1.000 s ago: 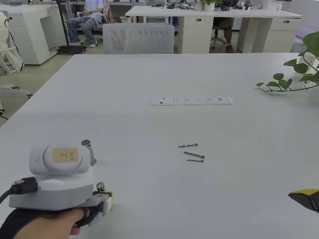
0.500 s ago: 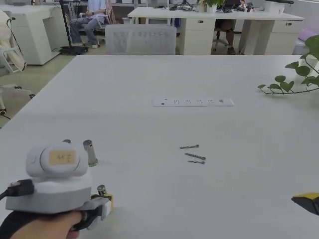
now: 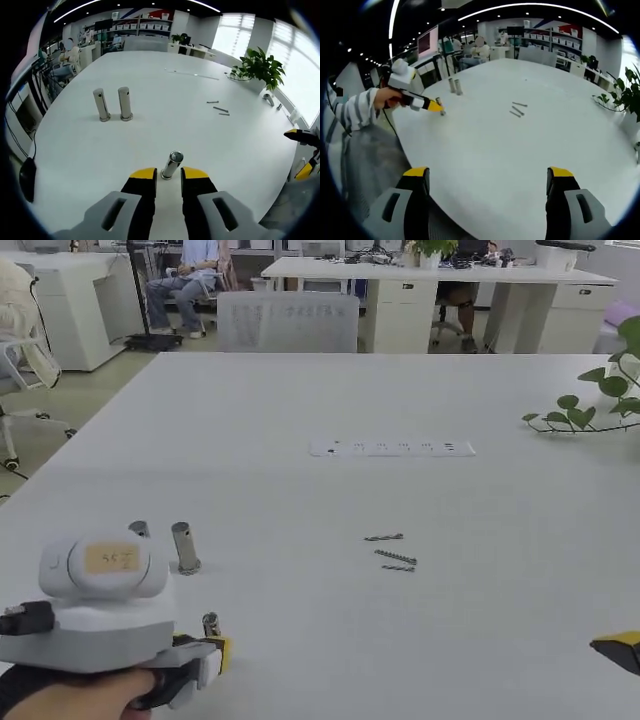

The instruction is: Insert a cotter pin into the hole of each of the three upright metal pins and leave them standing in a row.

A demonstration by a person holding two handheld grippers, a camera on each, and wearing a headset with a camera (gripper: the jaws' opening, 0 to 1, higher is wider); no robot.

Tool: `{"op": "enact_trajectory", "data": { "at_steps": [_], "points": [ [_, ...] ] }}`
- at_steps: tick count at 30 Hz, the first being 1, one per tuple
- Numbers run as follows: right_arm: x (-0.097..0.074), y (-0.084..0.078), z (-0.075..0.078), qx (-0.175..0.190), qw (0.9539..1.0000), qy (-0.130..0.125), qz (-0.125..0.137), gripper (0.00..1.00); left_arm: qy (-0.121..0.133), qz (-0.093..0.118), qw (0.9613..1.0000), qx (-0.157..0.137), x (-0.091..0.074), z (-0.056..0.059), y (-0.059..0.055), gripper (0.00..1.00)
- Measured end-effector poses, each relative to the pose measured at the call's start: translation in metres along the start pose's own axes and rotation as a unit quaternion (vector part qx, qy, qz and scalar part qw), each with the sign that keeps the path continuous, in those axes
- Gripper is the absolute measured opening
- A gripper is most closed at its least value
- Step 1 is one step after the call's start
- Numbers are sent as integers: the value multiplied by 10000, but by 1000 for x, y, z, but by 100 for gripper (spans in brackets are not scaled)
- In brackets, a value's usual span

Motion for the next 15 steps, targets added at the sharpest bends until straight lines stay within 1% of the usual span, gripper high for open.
{"op": "enact_trajectory", "data": {
  "at_steps": [2,3,5,7,8,10,11,12,14,15],
  "points": [
    [1,1,0,-18,10000,2,-2,98,4,7,10000,3,-4,-1,1,19],
    [1,1,0,-24,10000,8,-6,98,18,-21,10000,65,-6,-3,1,20],
    [1,1,0,-12,10000,11,10,98,9,-39,10000,28,-9,-6,1,21],
    [0,3,0,13,10000,19,39,98,-86,-42,9999,-36,-13,-9,1,24],
    [0,3,0,18,10000,15,46,98,-156,-53,9999,-8,-16,-10,1,25],
    [-1,2,1,18,10000,0,36,98,-195,-8,9998,52,-21,-12,2,29],
    [-1,2,1,23,10000,-10,29,98,-103,36,9997,220,-24,-17,4,31],
    [-1,2,2,38,10000,-14,35,98,-67,31,9995,317,-26,-19,5,34],
    [0,1,3,106,9999,-21,43,98,-101,77,9994,314,-32,-21,5,42],
    [0,0,3,132,9999,-24,37,98,-222,177,9992,268,-35,-22,7,44]
  ]
}}
Point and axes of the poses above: the centre of the closed fingertips' face, and the gripper's own axes: x roughly forward along the fingers, z roughly to its right, y roughly out of its top, the point moved 5 cm from there along -x, roughly backward along the fingers, and after that the axes turned 7 degrees about -y, right-handed, at the moved point
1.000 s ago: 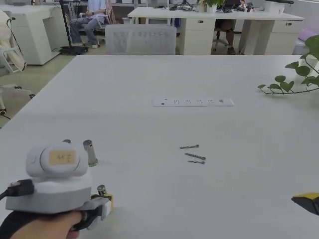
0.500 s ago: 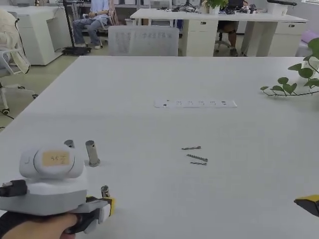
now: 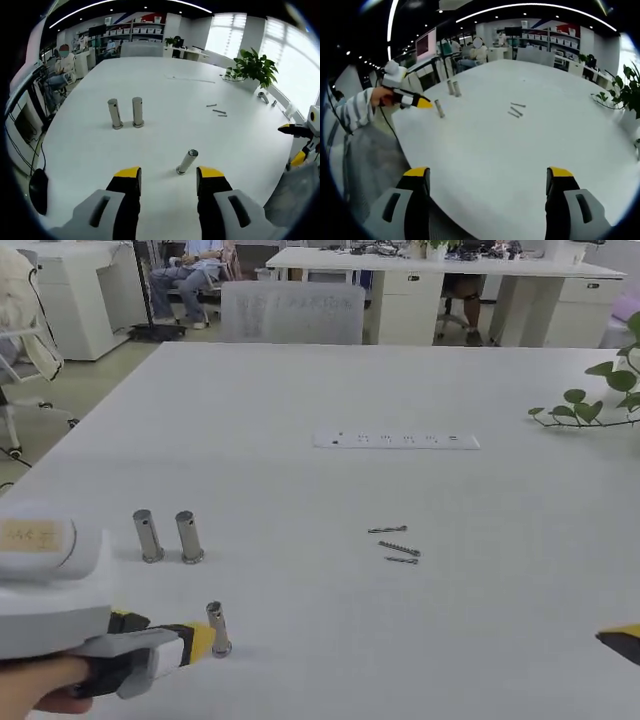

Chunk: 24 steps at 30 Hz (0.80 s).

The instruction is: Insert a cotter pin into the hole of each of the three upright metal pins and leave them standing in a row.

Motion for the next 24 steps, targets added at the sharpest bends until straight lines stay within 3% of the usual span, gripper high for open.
{"op": "enact_trajectory", "data": {
  "at_steps": [2,5,8,13,16,20,24],
  "points": [
    [0,-1,0,6,10000,-14,-16,97,-191,117,9997,-72,-5,0,2,47],
    [1,-3,1,19,10000,-25,-54,97,-321,198,9993,84,-9,-2,3,55],
    [2,-4,1,29,10000,-19,-74,97,-294,242,9969,690,-14,-6,4,64],
    [1,-3,1,204,9998,30,25,97,-399,293,9938,1000,-16,-6,4,85],
    [1,-2,1,217,9998,13,21,97,-495,144,9927,1089,-15,-5,0,92],
    [0,0,2,156,9999,36,6,97,-721,248,9900,1186,-14,0,-1,100],
    [1,0,8,-20,9999,4,-143,97,-1047,274,9901,892,-13,6,-2,100]
  ]
}}
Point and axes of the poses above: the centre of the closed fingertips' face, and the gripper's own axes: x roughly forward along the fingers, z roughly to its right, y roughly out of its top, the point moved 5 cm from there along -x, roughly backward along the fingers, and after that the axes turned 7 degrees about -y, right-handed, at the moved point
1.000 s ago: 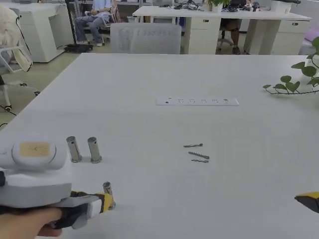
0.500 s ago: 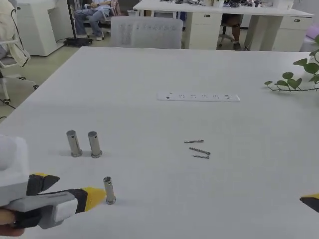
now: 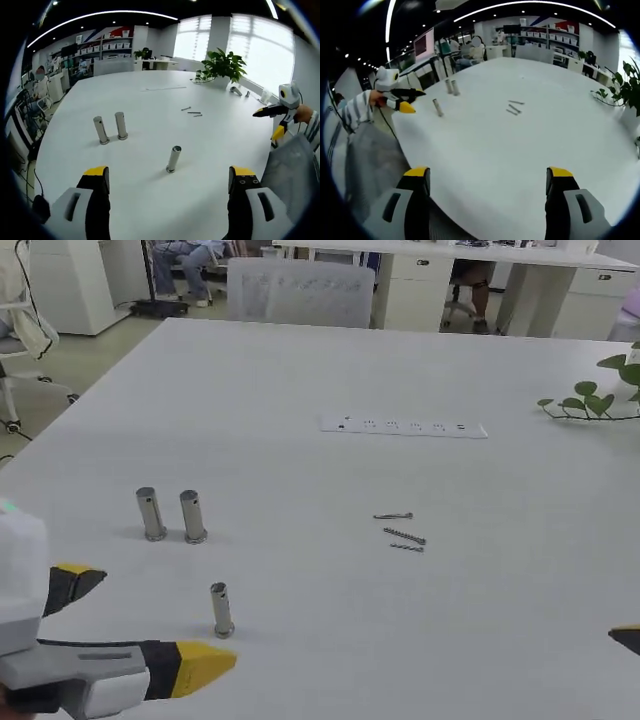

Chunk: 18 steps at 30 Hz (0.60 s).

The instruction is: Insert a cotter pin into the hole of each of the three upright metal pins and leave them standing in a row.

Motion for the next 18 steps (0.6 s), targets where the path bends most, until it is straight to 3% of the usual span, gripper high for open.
{"op": "enact_trajectory", "data": {
  "at_steps": [5,7,9,16,18],
  "points": [
    [1,5,8,-134,9999,10,-63,97,-13,59,9998,174,0,0,1,100],
    [2,13,8,-59,9996,266,76,96,-123,217,9997,51,-1,1,2,100],
    [3,20,12,15,9992,361,191,94,-268,429,9987,-16,-2,4,5,100],
    [9,48,31,-261,9980,486,295,91,-301,498,9983,-13,-4,4,4,100],
    [12,56,34,-325,9976,545,286,90,-402,567,9975,-154,-4,4,4,100]
  ]
}}
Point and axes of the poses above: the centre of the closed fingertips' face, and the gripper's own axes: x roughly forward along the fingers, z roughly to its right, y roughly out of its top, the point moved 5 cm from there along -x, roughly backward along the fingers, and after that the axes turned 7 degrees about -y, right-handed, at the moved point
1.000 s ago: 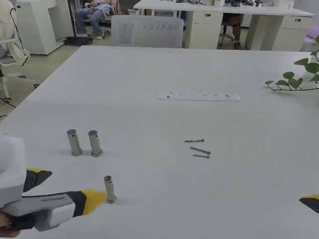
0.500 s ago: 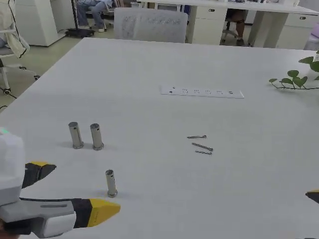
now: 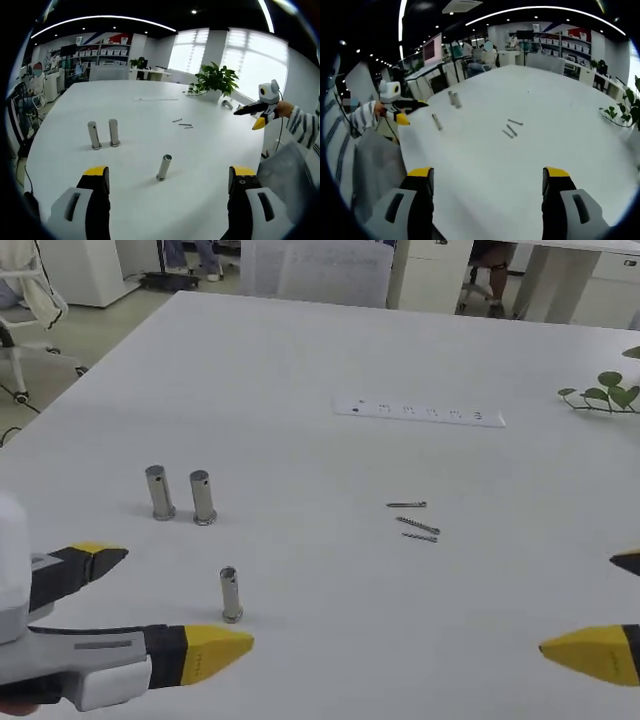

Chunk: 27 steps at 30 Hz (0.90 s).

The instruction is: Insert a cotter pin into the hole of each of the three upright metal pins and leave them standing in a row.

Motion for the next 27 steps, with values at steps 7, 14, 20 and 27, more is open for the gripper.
{"op": "enact_trajectory", "data": {
  "at_steps": [7,14,20,27],
  "points": [
    [21,20,-1,-618,9970,380,-256,90,-20,38,10000,-16,0,1,0,100],
    [49,39,-7,-1165,9889,789,-477,90,-44,164,9998,-99,-1,1,4,100],
    [74,54,-10,-1667,9778,1035,-729,90,6,198,9998,-79,-2,3,6,100],
    [99,59,-15,-1999,9664,1310,-944,89,158,270,9995,3,-7,5,10,100]
  ]
}}
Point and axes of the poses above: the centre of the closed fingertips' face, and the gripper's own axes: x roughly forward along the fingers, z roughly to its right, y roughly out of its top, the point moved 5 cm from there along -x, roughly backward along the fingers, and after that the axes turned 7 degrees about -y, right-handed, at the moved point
